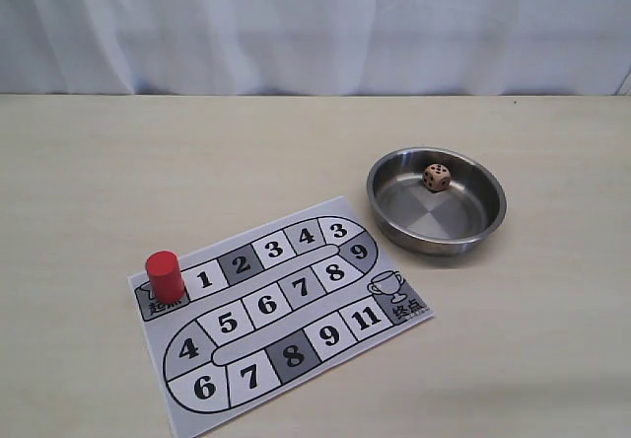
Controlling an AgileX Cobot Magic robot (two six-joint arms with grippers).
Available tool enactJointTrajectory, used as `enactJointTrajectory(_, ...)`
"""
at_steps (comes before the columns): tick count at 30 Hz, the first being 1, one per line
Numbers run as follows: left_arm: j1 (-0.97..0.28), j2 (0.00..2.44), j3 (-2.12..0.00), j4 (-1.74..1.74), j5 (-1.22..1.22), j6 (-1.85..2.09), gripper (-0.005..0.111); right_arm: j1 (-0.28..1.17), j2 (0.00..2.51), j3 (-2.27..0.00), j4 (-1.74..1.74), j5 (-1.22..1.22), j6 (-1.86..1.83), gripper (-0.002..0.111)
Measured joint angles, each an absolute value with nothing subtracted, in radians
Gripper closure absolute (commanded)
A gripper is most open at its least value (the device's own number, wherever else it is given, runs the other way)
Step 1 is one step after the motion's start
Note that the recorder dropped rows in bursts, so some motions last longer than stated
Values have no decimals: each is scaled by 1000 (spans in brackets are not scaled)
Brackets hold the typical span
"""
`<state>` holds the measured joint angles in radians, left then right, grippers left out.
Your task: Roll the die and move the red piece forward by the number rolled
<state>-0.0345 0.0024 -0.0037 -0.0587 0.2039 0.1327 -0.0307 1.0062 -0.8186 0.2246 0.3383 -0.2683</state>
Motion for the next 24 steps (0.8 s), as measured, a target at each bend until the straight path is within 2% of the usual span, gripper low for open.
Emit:
enactJointTrajectory(9,-35,2,-4,-59,204,133,107,-31,1212,-844,389,393,-410,62)
enactJointTrajectory(18,-35,2,-4,-59,204,133,107,-29,1448,-1038,409,610,-355,62)
enactJointTrajectory(24,-35,2,-4,-59,204,133,107,58,1556,-1095,366,599,-335,62)
